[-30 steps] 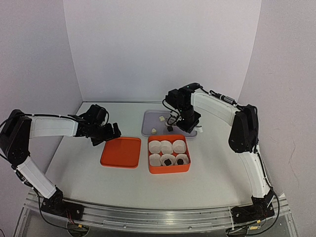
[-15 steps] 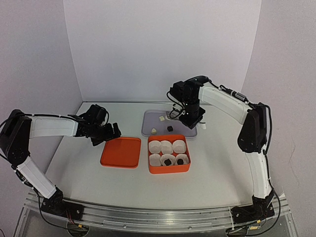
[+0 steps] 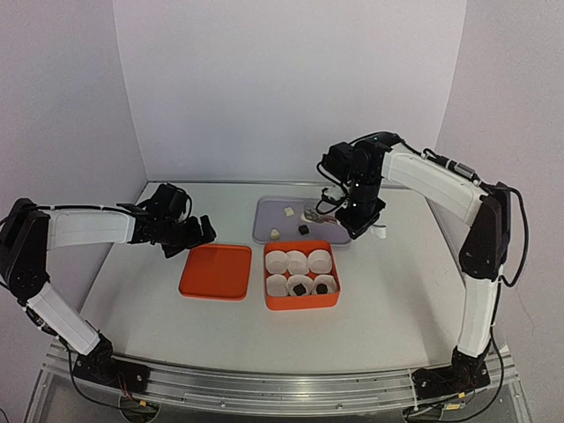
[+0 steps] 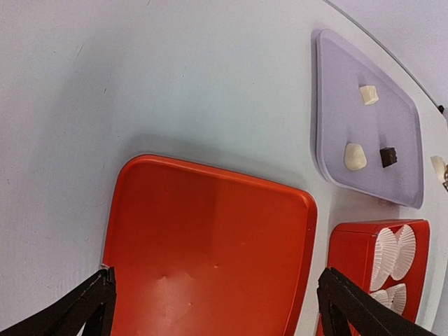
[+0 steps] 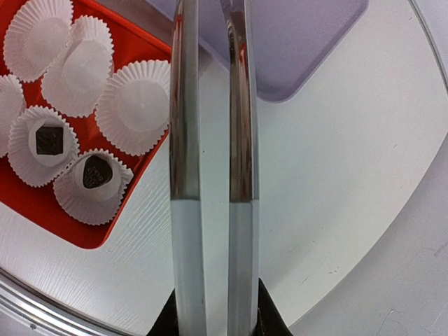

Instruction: Pack the chocolate

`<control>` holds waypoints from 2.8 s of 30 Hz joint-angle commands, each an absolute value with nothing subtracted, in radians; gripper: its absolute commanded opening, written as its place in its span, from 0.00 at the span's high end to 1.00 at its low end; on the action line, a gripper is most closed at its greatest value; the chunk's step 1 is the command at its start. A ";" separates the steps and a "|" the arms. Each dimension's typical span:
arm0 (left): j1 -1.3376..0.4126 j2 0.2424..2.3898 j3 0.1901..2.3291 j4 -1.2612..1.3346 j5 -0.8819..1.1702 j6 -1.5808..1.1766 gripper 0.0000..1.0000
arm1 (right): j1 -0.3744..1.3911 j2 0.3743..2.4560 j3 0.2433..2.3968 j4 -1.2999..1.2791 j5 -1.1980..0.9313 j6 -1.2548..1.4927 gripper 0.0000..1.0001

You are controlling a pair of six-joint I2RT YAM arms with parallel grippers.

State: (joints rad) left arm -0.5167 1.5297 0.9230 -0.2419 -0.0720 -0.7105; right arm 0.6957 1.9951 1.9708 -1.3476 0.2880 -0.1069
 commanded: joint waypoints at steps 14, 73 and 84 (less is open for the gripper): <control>-0.514 1.448 0.908 -0.213 -0.077 -0.741 0.00 | 0.767 1.699 1.683 -1.305 0.189 -0.097 0.96; -0.514 1.411 0.833 -0.181 -0.078 -0.772 0.00 | 0.952 1.854 1.611 -1.474 0.305 0.353 0.71; -0.514 1.402 0.837 -0.187 -0.083 -0.770 0.00 | 0.962 1.791 1.662 -1.473 0.303 0.319 0.66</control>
